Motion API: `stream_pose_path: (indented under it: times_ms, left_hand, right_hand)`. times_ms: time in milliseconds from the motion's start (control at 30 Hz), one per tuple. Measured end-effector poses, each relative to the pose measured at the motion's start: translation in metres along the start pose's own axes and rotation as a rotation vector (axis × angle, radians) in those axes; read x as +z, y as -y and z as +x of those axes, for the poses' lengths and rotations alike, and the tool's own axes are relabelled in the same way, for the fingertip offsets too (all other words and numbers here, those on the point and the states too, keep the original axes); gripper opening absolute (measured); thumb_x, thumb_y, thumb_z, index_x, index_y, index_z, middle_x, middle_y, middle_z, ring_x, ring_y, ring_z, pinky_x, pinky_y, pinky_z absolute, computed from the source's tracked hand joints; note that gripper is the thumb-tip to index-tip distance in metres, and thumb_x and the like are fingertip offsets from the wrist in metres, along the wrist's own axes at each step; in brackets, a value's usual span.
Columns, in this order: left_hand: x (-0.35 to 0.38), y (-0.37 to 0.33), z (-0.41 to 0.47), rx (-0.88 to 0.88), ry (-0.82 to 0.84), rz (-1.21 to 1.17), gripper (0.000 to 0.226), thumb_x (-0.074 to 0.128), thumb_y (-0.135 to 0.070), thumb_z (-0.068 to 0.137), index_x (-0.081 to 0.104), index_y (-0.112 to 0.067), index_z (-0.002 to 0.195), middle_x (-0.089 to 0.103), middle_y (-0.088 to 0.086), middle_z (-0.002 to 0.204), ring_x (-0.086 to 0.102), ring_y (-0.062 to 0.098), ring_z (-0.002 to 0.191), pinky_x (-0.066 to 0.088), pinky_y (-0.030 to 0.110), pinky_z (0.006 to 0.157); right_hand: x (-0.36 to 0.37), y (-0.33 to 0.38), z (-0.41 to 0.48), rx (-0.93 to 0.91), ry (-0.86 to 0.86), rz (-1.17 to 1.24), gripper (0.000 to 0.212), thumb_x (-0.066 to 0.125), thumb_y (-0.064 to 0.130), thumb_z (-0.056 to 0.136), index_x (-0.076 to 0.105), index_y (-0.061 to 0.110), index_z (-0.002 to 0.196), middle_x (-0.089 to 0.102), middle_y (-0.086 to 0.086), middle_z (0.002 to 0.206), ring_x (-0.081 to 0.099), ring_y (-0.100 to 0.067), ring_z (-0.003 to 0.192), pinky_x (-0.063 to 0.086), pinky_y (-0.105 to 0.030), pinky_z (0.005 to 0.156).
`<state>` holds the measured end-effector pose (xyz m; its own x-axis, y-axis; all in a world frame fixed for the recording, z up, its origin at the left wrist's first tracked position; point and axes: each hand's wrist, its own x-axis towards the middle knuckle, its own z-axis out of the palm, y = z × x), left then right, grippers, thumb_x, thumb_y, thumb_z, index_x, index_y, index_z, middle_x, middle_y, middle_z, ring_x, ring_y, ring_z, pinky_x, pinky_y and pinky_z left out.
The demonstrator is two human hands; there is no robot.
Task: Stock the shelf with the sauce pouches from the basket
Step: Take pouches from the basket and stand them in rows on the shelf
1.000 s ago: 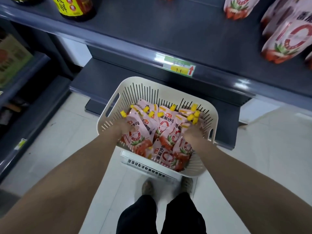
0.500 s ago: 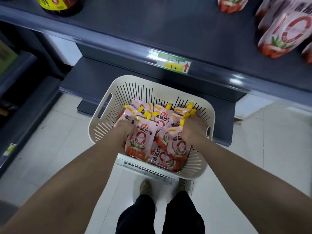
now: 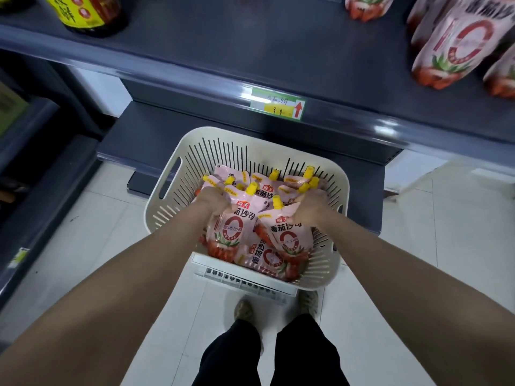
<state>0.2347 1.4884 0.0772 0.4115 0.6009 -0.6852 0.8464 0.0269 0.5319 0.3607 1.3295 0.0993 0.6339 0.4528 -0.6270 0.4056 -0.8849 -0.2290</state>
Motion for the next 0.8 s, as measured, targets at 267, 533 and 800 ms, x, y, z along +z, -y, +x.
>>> stream_pose_path:
  times_ms: [267, 533, 800]
  left_hand:
    - [-0.033, -0.057, -0.056, 0.149, -0.087, -0.069, 0.050, 0.069, -0.014, 0.082, 0.054, 0.005, 0.125, 0.059, 0.017, 0.129, 0.055, 0.028, 0.121, 0.043, 0.033, 0.101]
    - [-0.047, -0.148, -0.126, 0.369, -0.142, -0.377, 0.016, 0.065, 0.006, 0.078, 0.061, -0.008, 0.072, 0.061, 0.006, 0.070, 0.056, 0.006, 0.035, 0.043, 0.013, 0.036]
    - [-0.014, -0.249, -0.195, 0.602, -0.048, -0.542, 0.018, 0.063, 0.000, 0.083, 0.064, -0.007, 0.100, 0.067, 0.009, 0.092, 0.063, 0.016, 0.066, 0.050, 0.027, 0.055]
  right_hand:
    - [-0.072, 0.009, -0.042, -0.179, -0.151, 0.262, 0.042, 0.069, 0.018, 0.082, 0.063, 0.003, 0.120, 0.066, -0.011, 0.115, 0.060, -0.030, 0.113, 0.049, -0.034, 0.088]
    - [-0.182, -0.021, -0.103, -0.283, -0.389, 0.545, 0.035, 0.072, 0.005, 0.080, 0.046, 0.013, 0.057, 0.046, -0.001, 0.061, 0.054, -0.020, 0.072, 0.046, -0.025, 0.052]
    - [-0.268, -0.099, -0.153, -0.304, -0.612, 0.777, 0.051, 0.069, 0.004, 0.083, 0.052, -0.001, 0.131, 0.058, -0.012, 0.128, 0.060, -0.026, 0.102, 0.057, -0.020, 0.055]
